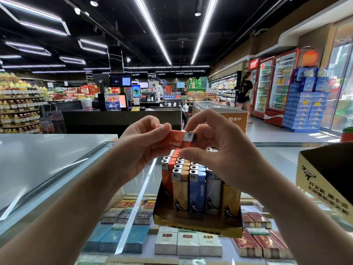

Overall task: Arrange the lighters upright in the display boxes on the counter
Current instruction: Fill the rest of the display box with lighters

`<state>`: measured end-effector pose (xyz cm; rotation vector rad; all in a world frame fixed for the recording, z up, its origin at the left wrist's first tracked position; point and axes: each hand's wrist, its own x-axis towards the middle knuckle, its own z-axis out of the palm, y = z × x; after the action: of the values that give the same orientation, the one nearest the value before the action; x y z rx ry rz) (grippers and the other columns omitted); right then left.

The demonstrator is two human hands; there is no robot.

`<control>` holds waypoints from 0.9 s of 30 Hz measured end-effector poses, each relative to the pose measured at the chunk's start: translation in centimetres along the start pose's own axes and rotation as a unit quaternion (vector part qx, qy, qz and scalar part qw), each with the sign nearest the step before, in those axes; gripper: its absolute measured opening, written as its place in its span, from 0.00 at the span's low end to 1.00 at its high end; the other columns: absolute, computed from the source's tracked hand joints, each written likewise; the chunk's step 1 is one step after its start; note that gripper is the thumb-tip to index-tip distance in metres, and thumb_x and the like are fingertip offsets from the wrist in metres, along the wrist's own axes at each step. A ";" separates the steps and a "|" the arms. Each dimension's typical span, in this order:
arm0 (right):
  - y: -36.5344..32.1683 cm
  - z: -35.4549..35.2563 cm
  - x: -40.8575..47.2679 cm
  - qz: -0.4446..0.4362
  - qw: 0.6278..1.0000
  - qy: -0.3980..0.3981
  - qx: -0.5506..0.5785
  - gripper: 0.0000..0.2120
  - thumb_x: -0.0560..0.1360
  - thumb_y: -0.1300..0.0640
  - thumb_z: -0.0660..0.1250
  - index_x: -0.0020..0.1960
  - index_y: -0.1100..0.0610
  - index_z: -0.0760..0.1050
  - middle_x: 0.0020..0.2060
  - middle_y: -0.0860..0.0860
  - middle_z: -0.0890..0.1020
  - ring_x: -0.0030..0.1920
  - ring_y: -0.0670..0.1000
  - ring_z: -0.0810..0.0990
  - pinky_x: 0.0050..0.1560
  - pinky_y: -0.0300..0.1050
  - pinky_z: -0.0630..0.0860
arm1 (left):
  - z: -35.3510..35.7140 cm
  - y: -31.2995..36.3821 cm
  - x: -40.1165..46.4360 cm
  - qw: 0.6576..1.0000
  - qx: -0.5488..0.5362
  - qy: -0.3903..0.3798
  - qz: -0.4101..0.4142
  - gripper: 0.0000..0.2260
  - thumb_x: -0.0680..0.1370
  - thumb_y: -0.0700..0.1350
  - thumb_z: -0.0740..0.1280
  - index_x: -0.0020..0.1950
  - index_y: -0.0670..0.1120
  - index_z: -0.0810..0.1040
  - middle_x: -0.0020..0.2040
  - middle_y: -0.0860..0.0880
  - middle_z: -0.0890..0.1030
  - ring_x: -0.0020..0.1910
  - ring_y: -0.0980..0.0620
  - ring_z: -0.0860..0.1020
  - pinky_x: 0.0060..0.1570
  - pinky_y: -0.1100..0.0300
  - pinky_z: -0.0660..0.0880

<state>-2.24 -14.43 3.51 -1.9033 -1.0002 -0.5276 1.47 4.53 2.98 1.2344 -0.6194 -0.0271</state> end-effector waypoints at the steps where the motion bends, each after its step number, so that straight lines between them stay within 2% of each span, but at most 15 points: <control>1: 0.0 0.1 0.0 -0.006 1.000 0.016 0.009 0.12 0.66 0.52 0.71 0.45 0.46 0.70 0.33 0.50 0.80 0.34 0.50 0.79 0.40 0.42 0.79 | 0.0 0.1 0.0 1.000 0.004 0.000 0.001 0.22 0.52 0.50 0.82 0.34 0.46 0.73 0.35 0.45 0.81 0.32 0.51 0.81 0.28 0.64 0.79; 4: 0.0 0.2 0.1 -0.009 0.997 0.066 0.025 0.10 0.66 0.53 0.71 0.45 0.47 0.73 0.34 0.51 0.80 0.36 0.53 0.80 0.40 0.45 0.80 | -0.2 0.4 -0.1 0.999 0.035 -0.026 0.003 0.18 0.55 0.50 0.82 0.35 0.46 0.77 0.35 0.45 0.80 0.30 0.52 0.80 0.27 0.66 0.77; 7: 0.1 0.3 0.2 -0.003 0.995 0.092 0.024 0.12 0.70 0.63 0.72 0.46 0.47 0.75 0.37 0.50 0.81 0.39 0.51 0.81 0.41 0.50 0.80 | 0.1 0.6 -0.4 0.990 0.114 -0.083 -0.006 0.11 0.62 0.42 0.77 0.43 0.48 0.82 0.36 0.48 0.81 0.32 0.54 0.79 0.30 0.66 0.77; 9: 0.1 0.4 0.2 -0.006 0.994 0.105 0.031 0.15 0.71 0.67 0.70 0.45 0.46 0.76 0.38 0.49 0.81 0.39 0.51 0.81 0.40 0.52 0.81 | 0.2 0.7 -0.5 0.980 0.170 -0.104 -0.009 0.12 0.64 0.39 0.74 0.45 0.51 0.83 0.38 0.49 0.81 0.35 0.54 0.79 0.34 0.64 0.77; 11: 0.1 0.4 0.2 -0.010 0.991 0.123 0.056 0.16 0.71 0.68 0.69 0.45 0.46 0.77 0.38 0.48 0.81 0.38 0.51 0.80 0.38 0.50 0.81 | 0.0 1.0 -0.5 0.972 0.206 -0.116 -0.015 0.14 0.64 0.40 0.74 0.47 0.52 0.82 0.42 0.50 0.82 0.41 0.54 0.80 0.40 0.63 0.78; 13: 0.1 0.3 0.2 -0.009 0.986 0.143 0.080 0.16 0.72 0.69 0.67 0.45 0.47 0.78 0.36 0.48 0.81 0.36 0.50 0.78 0.36 0.49 0.79 | -0.7 1.3 -0.5 0.958 0.257 -0.121 -0.028 0.21 0.63 0.42 0.75 0.54 0.54 0.79 0.50 0.53 0.81 0.50 0.56 0.79 0.46 0.65 0.77; 15: 0.0 0.4 0.2 -0.010 0.987 0.145 0.073 0.16 0.72 0.68 0.67 0.46 0.46 0.79 0.37 0.48 0.82 0.35 0.50 0.78 0.36 0.48 0.78 | -1.6 1.1 -0.4 0.932 0.329 -0.137 -0.072 0.31 0.63 0.43 0.75 0.62 0.62 0.70 0.61 0.55 0.75 0.59 0.58 0.75 0.53 0.66 0.74; 16: -0.1 0.7 0.2 -0.013 0.989 0.133 0.056 0.17 0.72 0.68 0.67 0.47 0.45 0.79 0.38 0.47 0.82 0.35 0.52 0.78 0.35 0.49 0.79 | -1.9 0.9 -0.3 0.915 0.356 -0.156 -0.109 0.36 0.64 0.42 0.75 0.63 0.67 0.64 0.63 0.57 0.73 0.60 0.62 0.73 0.54 0.67 0.72; 18: -0.3 1.5 0.2 -0.021 0.995 0.094 0.012 0.17 0.73 0.67 0.67 0.49 0.44 0.78 0.38 0.44 0.81 0.35 0.51 0.78 0.34 0.49 0.79 | -2.4 0.1 -0.2 0.875 0.394 -0.207 -0.191 0.39 0.66 0.40 0.76 0.58 0.74 0.58 0.56 0.66 0.74 0.53 0.71 0.73 0.48 0.75 0.72; 20: -0.5 2.5 0.3 -0.045 0.996 0.060 -0.052 0.15 0.73 0.64 0.67 0.53 0.47 0.79 0.40 0.38 0.79 0.39 0.43 0.79 0.41 0.38 0.79 | -2.7 -0.9 -0.1 0.835 0.439 -0.228 -0.241 0.32 0.66 0.41 0.76 0.55 0.68 0.63 0.49 0.66 0.78 0.49 0.70 0.75 0.44 0.76 0.72; 22: -0.6 3.3 0.5 -0.062 0.990 0.039 -0.124 0.16 0.72 0.62 0.66 0.58 0.51 0.78 0.42 0.36 0.76 0.41 0.33 0.76 0.46 0.26 0.72 | -2.8 -1.5 0.1 0.824 0.465 -0.207 -0.249 0.24 0.65 0.40 0.76 0.55 0.56 0.70 0.49 0.57 0.80 0.50 0.62 0.78 0.48 0.68 0.73; 23: -0.6 3.5 0.5 -0.061 0.987 0.028 -0.148 0.16 0.72 0.62 0.66 0.59 0.52 0.77 0.41 0.36 0.75 0.40 0.31 0.74 0.46 0.24 0.69 | -2.9 -1.7 0.1 0.823 0.471 -0.195 -0.250 0.25 0.65 0.40 0.76 0.58 0.52 0.71 0.49 0.56 0.80 0.51 0.59 0.79 0.50 0.65 0.73; 25: -0.6 3.6 0.5 -0.051 0.982 0.005 -0.181 0.14 0.73 0.63 0.67 0.58 0.54 0.76 0.40 0.38 0.74 0.38 0.32 0.72 0.44 0.24 0.68 | -3.2 -1.8 0.3 0.820 0.472 -0.185 -0.266 0.36 0.65 0.40 0.75 0.69 0.47 0.63 0.51 0.58 0.78 0.53 0.60 0.76 0.51 0.67 0.72; 27: -0.6 3.6 0.6 -0.040 0.979 -0.014 -0.198 0.12 0.74 0.64 0.67 0.55 0.55 0.76 0.41 0.40 0.75 0.38 0.36 0.73 0.44 0.26 0.71 | -3.1 -1.8 0.4 0.829 0.438 -0.196 -0.288 0.43 0.66 0.39 0.75 0.74 0.52 0.54 0.55 0.62 0.73 0.55 0.63 0.73 0.48 0.72 0.73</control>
<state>-2.50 -10.96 2.38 -2.2291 -1.0519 -0.7979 3.77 6.49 0.93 2.3262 -0.5990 -0.5722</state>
